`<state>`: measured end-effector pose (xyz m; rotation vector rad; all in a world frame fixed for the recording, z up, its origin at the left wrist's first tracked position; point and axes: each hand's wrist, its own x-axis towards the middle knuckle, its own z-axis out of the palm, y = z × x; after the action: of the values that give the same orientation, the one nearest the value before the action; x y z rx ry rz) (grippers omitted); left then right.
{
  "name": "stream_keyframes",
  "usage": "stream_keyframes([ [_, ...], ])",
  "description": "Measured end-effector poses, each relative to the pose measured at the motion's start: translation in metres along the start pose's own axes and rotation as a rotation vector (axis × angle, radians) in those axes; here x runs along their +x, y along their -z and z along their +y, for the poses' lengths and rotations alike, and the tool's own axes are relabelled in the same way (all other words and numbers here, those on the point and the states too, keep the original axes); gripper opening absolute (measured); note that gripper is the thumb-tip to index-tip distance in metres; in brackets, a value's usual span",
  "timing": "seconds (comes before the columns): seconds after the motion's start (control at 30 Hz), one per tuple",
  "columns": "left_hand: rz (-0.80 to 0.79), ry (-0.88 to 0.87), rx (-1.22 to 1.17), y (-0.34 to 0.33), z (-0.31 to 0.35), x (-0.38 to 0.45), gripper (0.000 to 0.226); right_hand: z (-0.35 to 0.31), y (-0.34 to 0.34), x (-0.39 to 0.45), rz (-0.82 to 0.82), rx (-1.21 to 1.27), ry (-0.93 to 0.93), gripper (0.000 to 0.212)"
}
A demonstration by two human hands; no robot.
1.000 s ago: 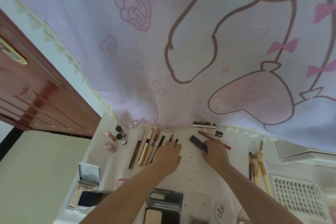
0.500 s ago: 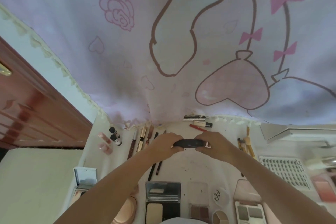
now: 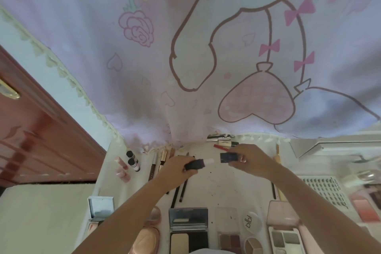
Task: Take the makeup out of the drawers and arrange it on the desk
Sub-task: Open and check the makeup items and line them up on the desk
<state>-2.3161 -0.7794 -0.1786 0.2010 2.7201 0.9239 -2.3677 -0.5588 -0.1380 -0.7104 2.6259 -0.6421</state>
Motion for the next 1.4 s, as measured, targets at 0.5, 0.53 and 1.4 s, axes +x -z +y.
stream_keyframes([
  [0.5, 0.077, 0.096, -0.124, 0.006, 0.002, -0.038, 0.028, -0.041, -0.038, 0.022, -0.217, 0.054, 0.153, 0.025],
  [0.53, 0.090, 0.139, -0.135, 0.007, 0.000, -0.044, 0.030, -0.048, -0.042, 0.024, -0.236, 0.083, 0.147, 0.028],
  [1.4, 0.163, 0.565, -0.111, 0.087, -0.169, -0.111, 0.028, -0.186, -0.134, 0.122, -0.387, -0.524, 0.156, 0.028],
])
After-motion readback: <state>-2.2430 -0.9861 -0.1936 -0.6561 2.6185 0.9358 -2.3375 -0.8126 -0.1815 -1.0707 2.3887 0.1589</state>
